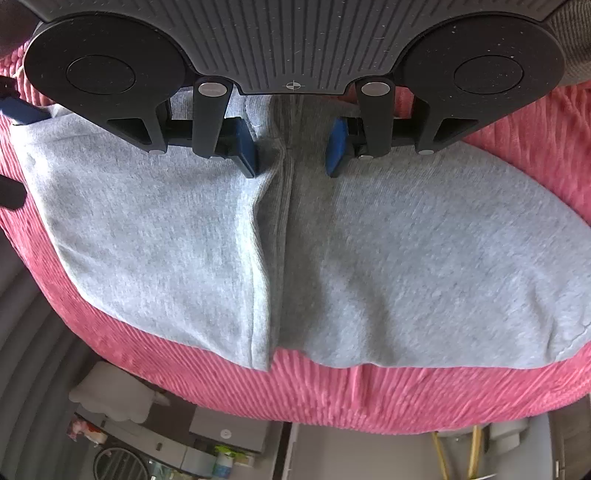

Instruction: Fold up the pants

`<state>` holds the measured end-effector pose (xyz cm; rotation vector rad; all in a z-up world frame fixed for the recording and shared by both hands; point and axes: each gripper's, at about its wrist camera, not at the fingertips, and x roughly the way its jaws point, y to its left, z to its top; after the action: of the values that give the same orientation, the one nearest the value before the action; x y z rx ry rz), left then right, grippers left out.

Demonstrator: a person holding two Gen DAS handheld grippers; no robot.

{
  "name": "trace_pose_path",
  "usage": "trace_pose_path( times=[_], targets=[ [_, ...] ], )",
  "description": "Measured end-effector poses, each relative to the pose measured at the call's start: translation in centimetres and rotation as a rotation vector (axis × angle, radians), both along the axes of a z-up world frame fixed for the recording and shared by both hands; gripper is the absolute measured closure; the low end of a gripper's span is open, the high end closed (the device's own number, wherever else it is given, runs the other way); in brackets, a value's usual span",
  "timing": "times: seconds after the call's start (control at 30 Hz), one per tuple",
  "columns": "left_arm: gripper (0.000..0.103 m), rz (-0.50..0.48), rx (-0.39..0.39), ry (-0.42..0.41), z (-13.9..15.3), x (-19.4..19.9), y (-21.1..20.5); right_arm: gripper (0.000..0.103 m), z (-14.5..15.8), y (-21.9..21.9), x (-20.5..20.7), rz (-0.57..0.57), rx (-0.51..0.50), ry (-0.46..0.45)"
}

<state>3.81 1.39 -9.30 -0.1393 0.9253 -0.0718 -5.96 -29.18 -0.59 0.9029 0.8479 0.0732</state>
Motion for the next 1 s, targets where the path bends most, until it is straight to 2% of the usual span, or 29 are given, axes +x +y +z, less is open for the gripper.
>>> trace_pose_path(
  times=[0.13,0.17,0.23,0.3,0.43,0.5,0.6,0.8,1.0],
  targets=[
    [0.053,0.004,-0.002,0.005,-0.1,0.2,0.0,0.007,-1.0,0.7,0.3,0.083,0.028,0.092],
    [0.053,0.003,0.002,0.005,-0.1,0.2,-0.1,0.007,-1.3,1.4,0.6,0.121,-0.004,0.119],
    [0.053,-0.001,0.009,0.002,-0.1,0.1,-0.1,0.007,-1.3,3.1,1.4,0.165,-0.149,0.160],
    [0.053,-0.004,0.013,0.000,-0.1,0.1,-0.1,0.007,-0.7,3.6,1.6,0.137,-0.231,0.126],
    [0.052,-0.006,0.016,0.003,-0.2,0.2,-0.1,0.007,0.9,2.3,0.7,0.033,-0.236,0.007],
    [0.052,-0.009,0.020,0.004,-0.2,0.2,-0.2,0.007,0.9,0.9,0.4,-0.057,-0.225,0.007],
    [0.052,-0.011,0.020,0.004,-0.2,0.2,-0.1,0.008,-0.1,-0.7,0.3,-0.146,-0.118,0.045],
    [0.052,-0.012,0.022,0.004,-0.2,0.3,-0.1,0.006,-0.1,1.5,1.6,0.001,-0.194,0.041],
    [0.052,-0.014,0.024,0.004,-0.2,0.3,-0.1,0.006,-0.5,1.2,1.4,-0.038,-0.159,0.036]
  ],
)
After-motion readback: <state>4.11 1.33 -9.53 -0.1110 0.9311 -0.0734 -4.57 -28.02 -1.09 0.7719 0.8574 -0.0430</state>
